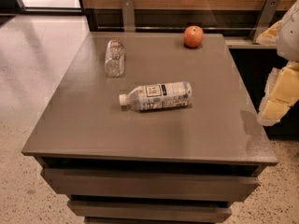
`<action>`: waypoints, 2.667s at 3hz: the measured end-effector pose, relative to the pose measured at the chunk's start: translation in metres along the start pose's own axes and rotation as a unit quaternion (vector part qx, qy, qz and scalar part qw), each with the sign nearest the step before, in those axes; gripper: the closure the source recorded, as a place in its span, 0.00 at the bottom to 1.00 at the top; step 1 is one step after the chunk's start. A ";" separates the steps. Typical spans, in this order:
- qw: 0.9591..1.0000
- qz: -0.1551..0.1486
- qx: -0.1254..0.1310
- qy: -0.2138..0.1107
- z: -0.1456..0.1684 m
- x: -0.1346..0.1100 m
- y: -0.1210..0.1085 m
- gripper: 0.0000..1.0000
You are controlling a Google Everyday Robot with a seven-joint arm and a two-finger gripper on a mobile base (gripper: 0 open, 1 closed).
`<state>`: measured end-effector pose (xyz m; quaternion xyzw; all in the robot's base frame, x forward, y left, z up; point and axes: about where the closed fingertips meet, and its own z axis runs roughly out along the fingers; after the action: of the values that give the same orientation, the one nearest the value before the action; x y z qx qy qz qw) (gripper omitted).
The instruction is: Pick blue plastic bottle
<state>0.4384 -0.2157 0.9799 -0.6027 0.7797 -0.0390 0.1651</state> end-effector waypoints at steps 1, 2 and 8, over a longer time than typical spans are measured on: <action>1.000 0.000 0.000 0.000 0.000 0.000 0.000 0.00; 1.000 0.007 0.004 -0.009 0.005 -0.009 -0.013 0.00; 0.984 -0.154 -0.081 -0.044 0.103 -0.151 -0.035 0.00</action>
Offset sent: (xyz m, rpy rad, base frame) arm 0.0382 0.0136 -0.0034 0.0490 -0.0064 -0.0279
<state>0.5353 -0.0673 0.9239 -0.7279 0.6702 0.0258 0.1425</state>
